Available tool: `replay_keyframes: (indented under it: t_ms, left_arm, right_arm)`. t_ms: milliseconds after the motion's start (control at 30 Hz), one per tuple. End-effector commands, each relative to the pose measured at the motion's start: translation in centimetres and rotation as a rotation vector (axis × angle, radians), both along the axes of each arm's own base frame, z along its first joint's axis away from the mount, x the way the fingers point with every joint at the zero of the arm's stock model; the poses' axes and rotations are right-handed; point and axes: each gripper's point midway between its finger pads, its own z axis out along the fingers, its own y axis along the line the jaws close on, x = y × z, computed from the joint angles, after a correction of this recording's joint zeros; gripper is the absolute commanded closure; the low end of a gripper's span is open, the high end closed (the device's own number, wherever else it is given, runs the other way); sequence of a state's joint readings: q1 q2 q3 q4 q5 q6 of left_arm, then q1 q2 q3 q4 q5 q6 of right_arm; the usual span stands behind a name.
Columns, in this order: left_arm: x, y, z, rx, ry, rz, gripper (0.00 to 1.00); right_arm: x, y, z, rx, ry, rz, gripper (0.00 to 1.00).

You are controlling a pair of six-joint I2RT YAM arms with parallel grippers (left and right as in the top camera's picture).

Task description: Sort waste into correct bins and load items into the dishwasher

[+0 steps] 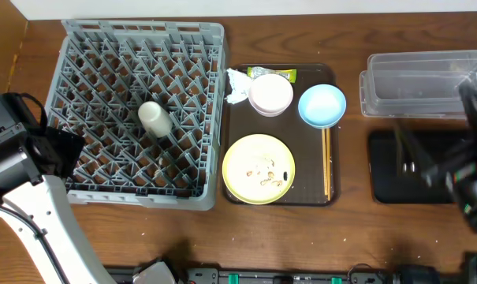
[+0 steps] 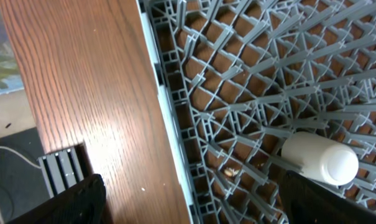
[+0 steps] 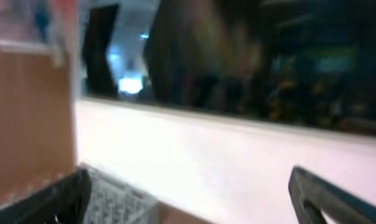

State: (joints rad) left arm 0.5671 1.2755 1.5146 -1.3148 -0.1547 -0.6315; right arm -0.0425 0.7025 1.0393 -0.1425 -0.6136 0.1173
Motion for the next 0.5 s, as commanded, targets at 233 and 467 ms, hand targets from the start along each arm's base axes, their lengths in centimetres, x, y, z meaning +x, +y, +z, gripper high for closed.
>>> replay_keyframes:
  t_ms: [233, 467]
  left_arm:
    - [-0.9, -0.5, -0.1, -0.020, 0.027, 0.005, 0.05]
    - [-1.3, -1.0, -0.3, -0.046, 0.042, 0.000, 0.05]
  right_arm:
    - [6.2, 3.2, -1.9, -0.574, 0.453, 0.080, 0.01]
    - [7.1, 8.4, -9.9, -0.779, 0.703, 0.311, 0.01]
